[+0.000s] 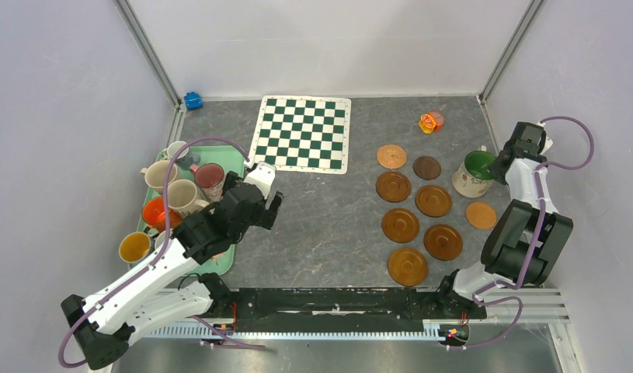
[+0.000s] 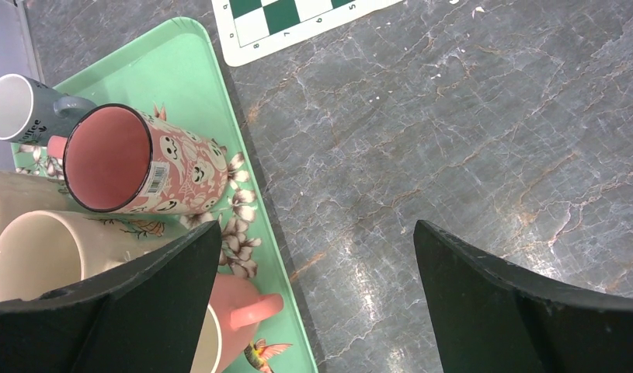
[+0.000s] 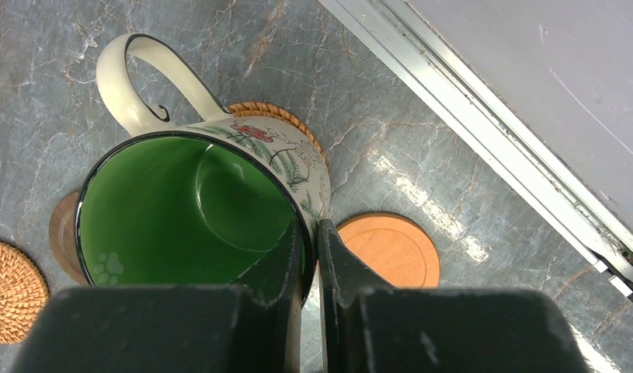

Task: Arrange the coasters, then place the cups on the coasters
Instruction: Place the cup on the coaster.

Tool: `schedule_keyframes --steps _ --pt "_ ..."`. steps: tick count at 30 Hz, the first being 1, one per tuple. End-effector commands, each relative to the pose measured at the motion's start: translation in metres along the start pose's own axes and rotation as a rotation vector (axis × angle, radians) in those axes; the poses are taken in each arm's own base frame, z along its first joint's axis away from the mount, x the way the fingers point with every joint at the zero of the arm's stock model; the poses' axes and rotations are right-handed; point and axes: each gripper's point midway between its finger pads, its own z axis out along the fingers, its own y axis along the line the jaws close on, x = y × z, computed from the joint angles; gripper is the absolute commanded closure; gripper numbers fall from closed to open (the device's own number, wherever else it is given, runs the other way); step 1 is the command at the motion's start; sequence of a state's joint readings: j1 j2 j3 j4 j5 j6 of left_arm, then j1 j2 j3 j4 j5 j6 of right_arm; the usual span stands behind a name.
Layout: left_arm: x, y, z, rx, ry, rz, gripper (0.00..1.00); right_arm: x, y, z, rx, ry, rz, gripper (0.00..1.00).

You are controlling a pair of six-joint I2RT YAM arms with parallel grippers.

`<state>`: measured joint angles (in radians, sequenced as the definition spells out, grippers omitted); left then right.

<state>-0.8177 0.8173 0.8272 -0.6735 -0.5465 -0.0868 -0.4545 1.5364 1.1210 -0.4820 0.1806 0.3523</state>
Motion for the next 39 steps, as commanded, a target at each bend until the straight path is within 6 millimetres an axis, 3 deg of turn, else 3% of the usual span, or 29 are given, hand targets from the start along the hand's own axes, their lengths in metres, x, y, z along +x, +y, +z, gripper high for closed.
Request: schedule_keyframes --steps 1,6,36,39 --pt "-0.01 0.0 0.001 -0.001 -0.039 -0.015 0.0 -0.065 0.02 -0.021 -0.077 -0.182 0.065 1.0" --pt "-0.01 0.0 0.001 -0.003 -0.039 -0.017 0.0 -0.07 0.022 -0.019 -0.082 -0.184 0.055 1.0" --pt "-0.01 0.001 0.001 -0.009 -0.037 -0.009 0.0 -0.041 0.018 0.007 -0.072 -0.106 0.035 1.0" --pt "-0.01 0.002 0.0 -0.009 -0.042 -0.014 0.0 -0.038 0.017 0.009 -0.066 -0.085 0.024 0.96"
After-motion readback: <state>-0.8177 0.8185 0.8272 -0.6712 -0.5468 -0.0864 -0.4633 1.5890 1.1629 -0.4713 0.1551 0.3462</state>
